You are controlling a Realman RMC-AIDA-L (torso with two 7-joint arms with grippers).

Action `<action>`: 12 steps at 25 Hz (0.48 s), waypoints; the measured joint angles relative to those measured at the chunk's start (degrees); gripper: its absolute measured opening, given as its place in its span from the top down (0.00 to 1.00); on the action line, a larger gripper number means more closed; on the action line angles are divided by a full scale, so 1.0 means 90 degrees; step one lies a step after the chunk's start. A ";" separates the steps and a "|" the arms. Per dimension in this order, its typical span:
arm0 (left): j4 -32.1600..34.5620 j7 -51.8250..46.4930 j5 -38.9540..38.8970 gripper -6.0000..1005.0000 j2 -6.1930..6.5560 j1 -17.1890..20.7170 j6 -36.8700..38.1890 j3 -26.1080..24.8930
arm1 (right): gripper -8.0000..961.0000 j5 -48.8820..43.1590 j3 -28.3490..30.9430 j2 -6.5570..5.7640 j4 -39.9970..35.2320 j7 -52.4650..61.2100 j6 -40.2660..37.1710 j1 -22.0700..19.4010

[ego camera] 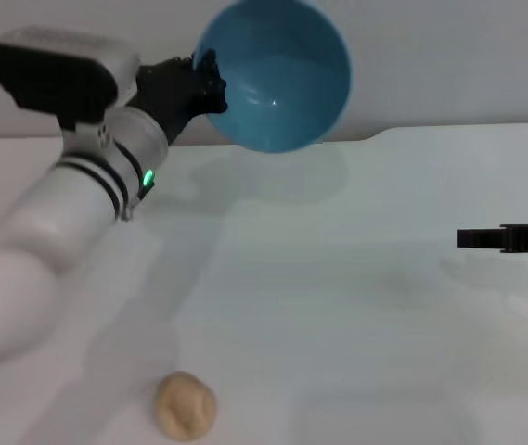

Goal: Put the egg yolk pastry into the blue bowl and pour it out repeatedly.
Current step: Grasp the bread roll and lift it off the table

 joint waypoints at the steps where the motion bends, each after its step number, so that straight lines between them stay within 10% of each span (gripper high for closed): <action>1: 0.0038 0.0017 0.0001 0.99 -0.0003 -0.0024 0.0303 -0.0192 | 0.57 0.0000 -0.0024 -0.0001 0.0000 0.0000 -0.0003 0.0014; 12: -0.0061 -0.0045 0.0291 0.99 0.0037 -0.0516 0.4500 -0.3162 | 0.57 -0.0038 -0.0635 -0.0017 0.0043 0.0001 -0.0006 0.0463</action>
